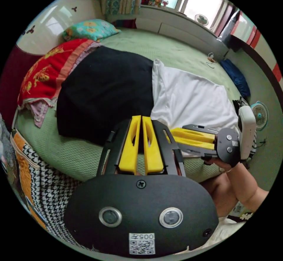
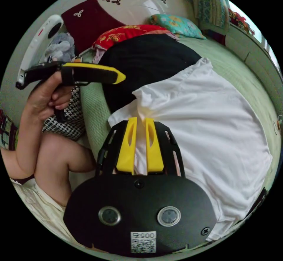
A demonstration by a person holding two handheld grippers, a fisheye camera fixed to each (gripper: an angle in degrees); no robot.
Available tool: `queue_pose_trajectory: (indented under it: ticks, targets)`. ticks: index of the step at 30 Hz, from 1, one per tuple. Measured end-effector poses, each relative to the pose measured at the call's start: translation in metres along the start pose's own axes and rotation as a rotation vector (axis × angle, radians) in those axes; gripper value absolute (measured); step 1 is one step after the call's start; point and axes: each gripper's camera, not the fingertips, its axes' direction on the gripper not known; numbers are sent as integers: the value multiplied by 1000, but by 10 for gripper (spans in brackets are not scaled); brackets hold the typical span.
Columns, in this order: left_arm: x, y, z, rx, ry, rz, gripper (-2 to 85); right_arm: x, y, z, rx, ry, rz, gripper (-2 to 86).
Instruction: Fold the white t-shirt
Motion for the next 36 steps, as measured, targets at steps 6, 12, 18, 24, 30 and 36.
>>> queue_pose_trajectory:
  ticks: [6, 12, 18, 24, 30, 36]
  targets:
    - [48, -20, 48, -42, 93, 87, 34, -37, 9, -12, -46, -4, -159, 62]
    - [69, -23, 100, -202, -65, -11, -1, -21, 30, -47, 38, 106, -144, 24]
    - [115, -10, 85, 42, -162, 32, -4, 49, 66, -112, 182, 350, 131, 26]
    - [207, 6, 116, 134, 234, 217, 24, 123, 120, -182, 166, 629, 465, 95]
    - [308, 2, 160, 46, 337, 466, 55, 161, 171, -213, 76, 620, 560, 143]
    - [379, 7, 205, -66, 452, 596, 90, 192, 195, -214, -62, 587, 613, 135]
